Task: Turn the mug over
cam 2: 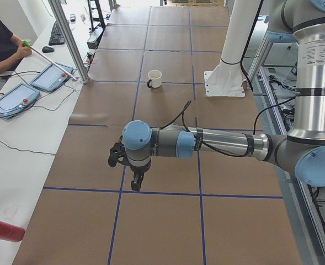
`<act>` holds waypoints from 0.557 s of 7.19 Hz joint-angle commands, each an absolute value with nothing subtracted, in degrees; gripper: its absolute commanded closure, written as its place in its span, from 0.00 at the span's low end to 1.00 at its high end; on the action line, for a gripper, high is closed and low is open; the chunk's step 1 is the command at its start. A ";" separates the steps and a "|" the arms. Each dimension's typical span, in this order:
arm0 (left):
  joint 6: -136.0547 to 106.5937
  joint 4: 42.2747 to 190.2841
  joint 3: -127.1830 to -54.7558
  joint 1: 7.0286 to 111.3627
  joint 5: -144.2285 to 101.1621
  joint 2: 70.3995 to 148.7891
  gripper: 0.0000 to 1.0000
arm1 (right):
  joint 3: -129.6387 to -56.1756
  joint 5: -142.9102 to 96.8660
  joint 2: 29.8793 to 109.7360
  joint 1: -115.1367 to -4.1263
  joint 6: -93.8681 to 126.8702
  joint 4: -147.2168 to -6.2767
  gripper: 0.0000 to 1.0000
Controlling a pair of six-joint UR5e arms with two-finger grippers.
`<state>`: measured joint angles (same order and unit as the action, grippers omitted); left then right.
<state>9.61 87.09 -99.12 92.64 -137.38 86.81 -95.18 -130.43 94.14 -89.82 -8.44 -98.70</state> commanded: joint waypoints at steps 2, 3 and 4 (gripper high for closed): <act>9.58 87.36 -98.44 92.64 -137.46 86.66 0.00 | -95.19 -130.43 94.13 -89.82 -8.44 -98.70 0.00; 9.58 87.36 -98.44 92.64 -137.46 86.66 0.00 | -95.19 -130.43 94.13 -89.82 -8.44 -98.70 0.00; 9.58 87.36 -98.61 92.64 -137.46 86.66 0.00 | -95.19 -130.43 94.22 -89.82 -8.44 -98.70 0.00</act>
